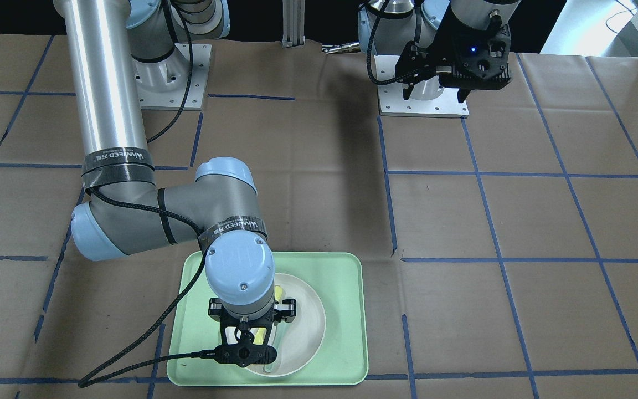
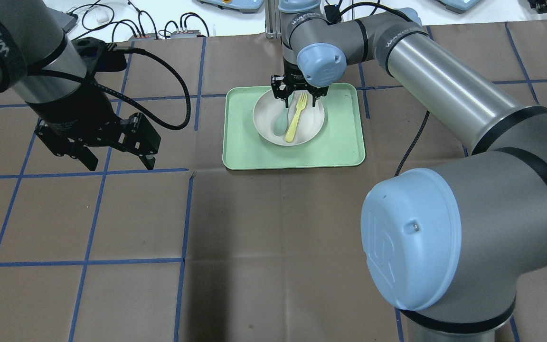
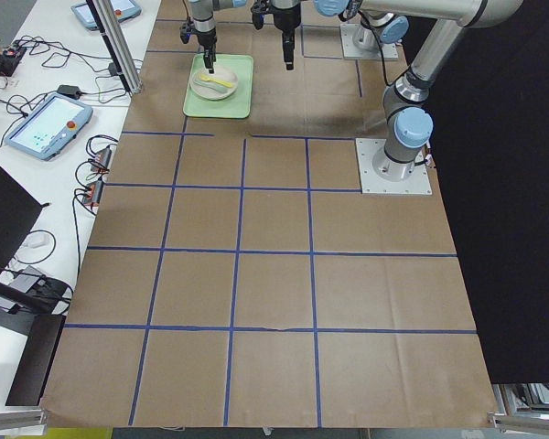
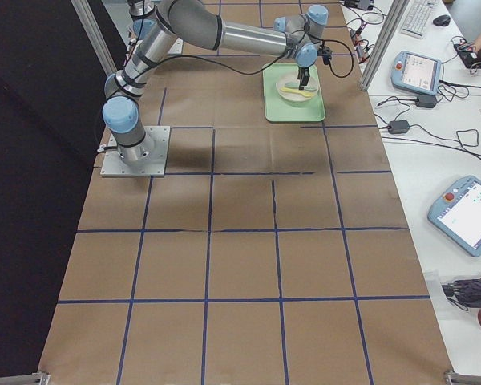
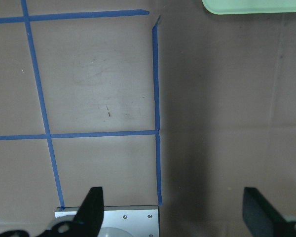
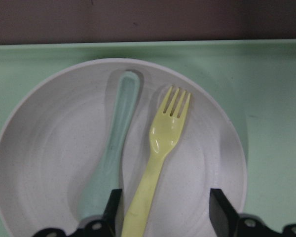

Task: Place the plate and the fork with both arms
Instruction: 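Lower the right gripper and close it on the yellow fork handle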

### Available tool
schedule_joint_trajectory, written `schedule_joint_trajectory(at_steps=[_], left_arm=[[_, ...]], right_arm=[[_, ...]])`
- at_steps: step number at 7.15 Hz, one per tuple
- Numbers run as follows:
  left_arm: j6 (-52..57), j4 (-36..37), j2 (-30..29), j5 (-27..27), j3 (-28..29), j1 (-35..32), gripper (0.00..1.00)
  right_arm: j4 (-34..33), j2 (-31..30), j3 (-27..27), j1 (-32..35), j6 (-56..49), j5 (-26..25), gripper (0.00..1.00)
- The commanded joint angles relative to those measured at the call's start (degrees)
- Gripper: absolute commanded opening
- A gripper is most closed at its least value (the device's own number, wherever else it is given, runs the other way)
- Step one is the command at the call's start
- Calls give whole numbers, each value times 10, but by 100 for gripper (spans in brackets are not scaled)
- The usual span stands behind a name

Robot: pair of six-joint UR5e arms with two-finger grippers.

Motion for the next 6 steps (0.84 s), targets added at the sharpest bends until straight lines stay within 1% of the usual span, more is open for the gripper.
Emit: schedule_joint_trajectory(at_steps=[1, 2, 6], left_arm=[[1, 0, 0, 0, 1, 0, 100], [1, 0, 0, 0, 1, 0, 100], [6, 0, 0, 0, -1, 1, 100]], right_arm=[[-2, 6, 0, -1, 11, 1, 53], [-10, 13, 0, -1, 23, 1, 50], [-17, 25, 0, 0, 48, 3, 49]])
